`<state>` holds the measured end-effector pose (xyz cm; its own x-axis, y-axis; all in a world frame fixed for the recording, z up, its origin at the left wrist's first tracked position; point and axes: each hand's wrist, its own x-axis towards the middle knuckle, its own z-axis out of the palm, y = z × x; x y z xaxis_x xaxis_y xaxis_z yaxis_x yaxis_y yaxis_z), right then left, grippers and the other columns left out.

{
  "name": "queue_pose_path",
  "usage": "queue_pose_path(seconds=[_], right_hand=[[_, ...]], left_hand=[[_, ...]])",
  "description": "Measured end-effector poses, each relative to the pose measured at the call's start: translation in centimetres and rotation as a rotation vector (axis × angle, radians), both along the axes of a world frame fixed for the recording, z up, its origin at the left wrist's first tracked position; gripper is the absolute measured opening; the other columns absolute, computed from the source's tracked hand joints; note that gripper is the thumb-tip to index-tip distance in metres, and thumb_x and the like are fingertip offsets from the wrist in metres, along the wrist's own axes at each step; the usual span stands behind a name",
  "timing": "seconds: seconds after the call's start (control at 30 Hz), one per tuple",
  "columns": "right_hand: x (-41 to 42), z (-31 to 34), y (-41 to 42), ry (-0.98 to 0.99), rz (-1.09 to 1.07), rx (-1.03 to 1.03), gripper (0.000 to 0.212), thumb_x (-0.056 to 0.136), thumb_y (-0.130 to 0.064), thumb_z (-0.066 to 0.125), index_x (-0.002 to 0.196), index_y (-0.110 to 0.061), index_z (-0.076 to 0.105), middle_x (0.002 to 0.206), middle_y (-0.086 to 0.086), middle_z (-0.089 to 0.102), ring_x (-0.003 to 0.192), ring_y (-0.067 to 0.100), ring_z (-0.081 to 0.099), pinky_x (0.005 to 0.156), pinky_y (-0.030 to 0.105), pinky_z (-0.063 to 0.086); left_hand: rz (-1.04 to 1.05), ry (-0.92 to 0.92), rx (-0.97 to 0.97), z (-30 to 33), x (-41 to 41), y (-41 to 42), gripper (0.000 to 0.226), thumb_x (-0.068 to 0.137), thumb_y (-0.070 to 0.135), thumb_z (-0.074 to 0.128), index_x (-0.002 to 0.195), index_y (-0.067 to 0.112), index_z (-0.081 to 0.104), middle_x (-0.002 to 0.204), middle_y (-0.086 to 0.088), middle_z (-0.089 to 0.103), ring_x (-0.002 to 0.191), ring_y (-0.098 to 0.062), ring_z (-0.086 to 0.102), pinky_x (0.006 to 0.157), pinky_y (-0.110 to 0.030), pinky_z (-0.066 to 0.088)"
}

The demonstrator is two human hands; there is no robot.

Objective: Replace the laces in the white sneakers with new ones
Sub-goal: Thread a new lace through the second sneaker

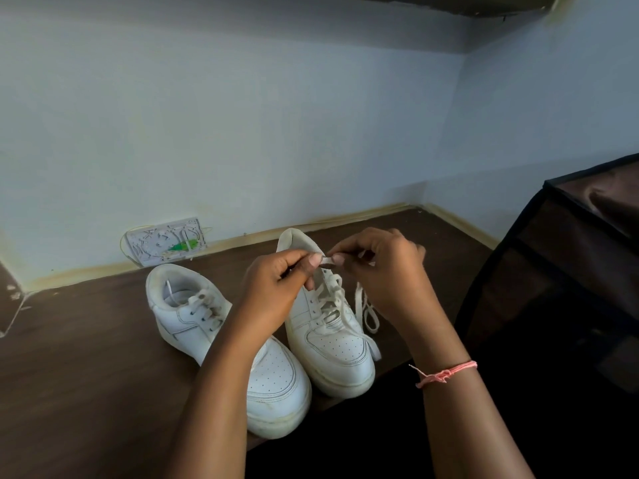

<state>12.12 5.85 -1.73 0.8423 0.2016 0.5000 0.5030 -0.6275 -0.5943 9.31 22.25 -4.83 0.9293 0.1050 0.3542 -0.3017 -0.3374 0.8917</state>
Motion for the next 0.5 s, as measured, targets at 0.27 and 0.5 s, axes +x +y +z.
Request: queue_pose_path(seconds=[0.27, 0.5], right_hand=[[0.8, -0.9, -0.3, -0.111, -0.219, -0.086, 0.016, 0.093, -0.022, 0.062, 0.082, -0.034, 0.065, 0.081, -0.024, 0.054, 0.093, 0.004, 0.041, 0.075, 0.027, 0.012], [0.6, -1.1, 0.5, -0.091, -0.065, -0.05, 0.023, 0.089, -0.03, 0.067, 0.11, -0.039, 0.067, 0.095, -0.021, 0.068, 0.107, 0.009, 0.045, 0.087, 0.034, 0.019]], left_hand=[[0.129, -0.071, -0.078, -0.5, 0.4, 0.9, 0.016, 0.091, 0.017, 0.067, 0.092, 0.03, 0.076, 0.065, 0.02, 0.065, 0.061, 0.003, 0.056, 0.063, -0.014, 0.045], [0.082, -0.066, -0.236, -0.5, 0.5, 0.4, 0.028, 0.091, 0.002, 0.063, 0.1, 0.028, 0.071, 0.083, 0.003, 0.076, 0.072, -0.008, 0.066, 0.068, -0.02, 0.054]])
